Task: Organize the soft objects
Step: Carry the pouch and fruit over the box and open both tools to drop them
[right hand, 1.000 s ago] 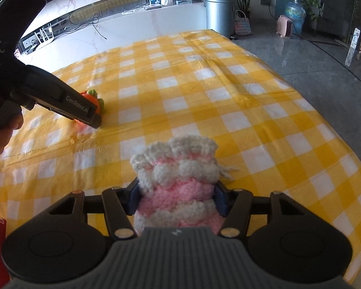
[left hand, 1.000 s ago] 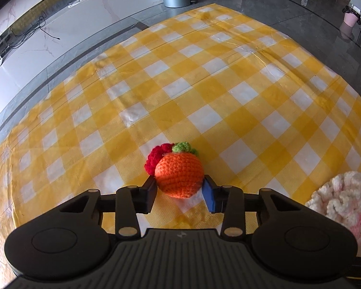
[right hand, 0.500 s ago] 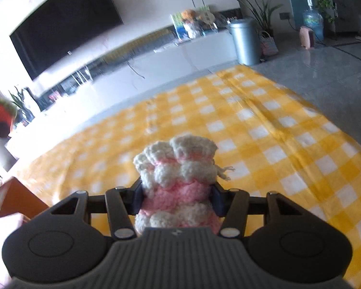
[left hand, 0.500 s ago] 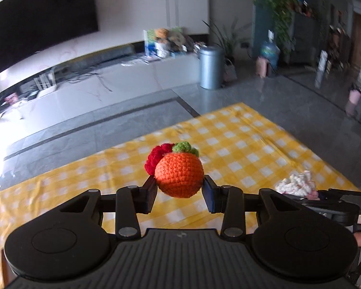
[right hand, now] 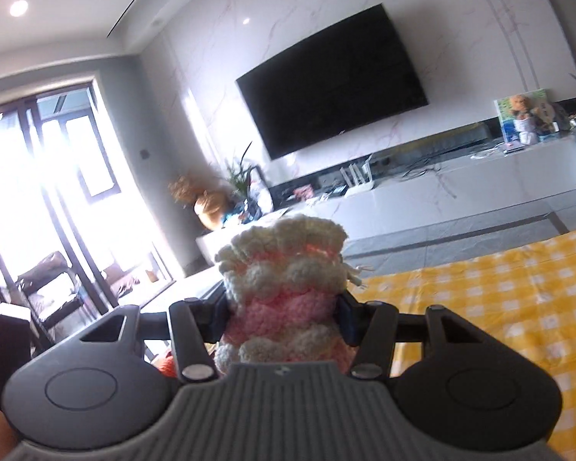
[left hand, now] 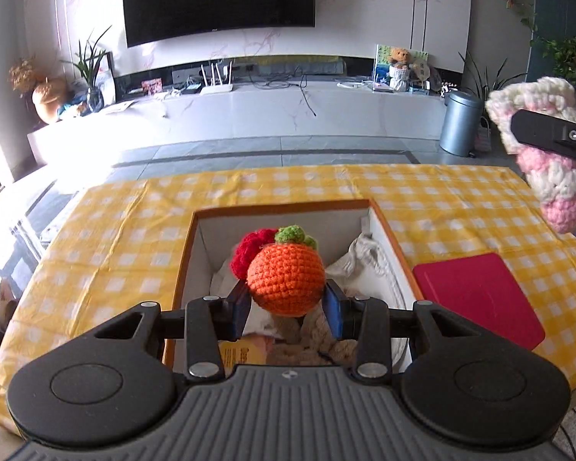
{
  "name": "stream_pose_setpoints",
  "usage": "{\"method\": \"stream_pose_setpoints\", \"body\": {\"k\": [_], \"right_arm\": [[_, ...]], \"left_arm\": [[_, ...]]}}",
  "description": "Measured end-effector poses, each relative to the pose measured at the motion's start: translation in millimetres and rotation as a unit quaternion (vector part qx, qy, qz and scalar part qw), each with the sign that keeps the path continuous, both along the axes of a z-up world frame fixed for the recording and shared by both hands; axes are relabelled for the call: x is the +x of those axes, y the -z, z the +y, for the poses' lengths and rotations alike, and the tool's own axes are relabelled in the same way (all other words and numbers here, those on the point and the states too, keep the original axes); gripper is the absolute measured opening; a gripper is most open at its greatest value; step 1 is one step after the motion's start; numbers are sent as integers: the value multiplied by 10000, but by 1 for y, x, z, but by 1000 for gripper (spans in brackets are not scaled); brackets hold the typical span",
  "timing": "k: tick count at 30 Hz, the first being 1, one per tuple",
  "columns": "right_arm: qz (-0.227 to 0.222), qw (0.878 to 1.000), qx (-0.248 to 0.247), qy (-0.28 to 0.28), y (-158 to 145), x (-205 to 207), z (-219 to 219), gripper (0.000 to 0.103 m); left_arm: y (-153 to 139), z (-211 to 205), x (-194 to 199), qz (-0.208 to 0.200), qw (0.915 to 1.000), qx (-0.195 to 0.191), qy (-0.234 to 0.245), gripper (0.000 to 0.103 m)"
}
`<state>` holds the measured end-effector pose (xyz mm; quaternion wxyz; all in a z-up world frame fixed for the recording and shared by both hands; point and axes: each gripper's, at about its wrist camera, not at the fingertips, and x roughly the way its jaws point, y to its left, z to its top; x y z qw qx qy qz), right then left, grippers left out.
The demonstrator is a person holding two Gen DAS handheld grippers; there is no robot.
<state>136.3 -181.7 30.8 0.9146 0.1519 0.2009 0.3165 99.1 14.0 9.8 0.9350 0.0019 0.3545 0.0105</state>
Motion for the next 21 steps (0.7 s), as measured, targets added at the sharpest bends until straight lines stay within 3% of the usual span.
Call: {"method": "stream_pose_setpoints", "body": {"k": [3, 6, 10, 12, 13, 15, 17, 18, 21], "right_arm": [[299, 9982, -402, -341, 19, 9, 43, 54], [542, 9949, -689, -502, 37, 20, 79, 54], [668, 9903, -1084, -553, 53, 34, 115, 55], [653, 9881, -1294, -514, 57, 36, 127, 60], [660, 9884, -1294, -435, 59, 36, 129, 65], [741, 9886, -1268, -334, 62, 41, 130, 69], [777, 9886, -1268, -224, 65, 43, 131, 83], [749, 9891, -1259, -150, 65, 43, 131, 95], [620, 9916, -1132, 31, 60, 32, 128, 98]], "left_arm": [[15, 20, -10, 216, 9996, -171, -41, 45], [33, 28, -12, 469, 9988, -83, -56, 45], [51, 30, -21, 761, 9968, -81, 235, 47], [51, 30, -33, 474, 9982, -16, 365, 71], [48, 30, -38, 283, 9987, 62, 413, 96], [43, 27, -43, -106, 9990, 195, 399, 100], [38, 26, -43, -289, 9990, 154, 319, 100], [35, 25, -44, -362, 9988, 112, 306, 100], [30, 24, -45, -415, 9985, 78, 341, 100]]}}
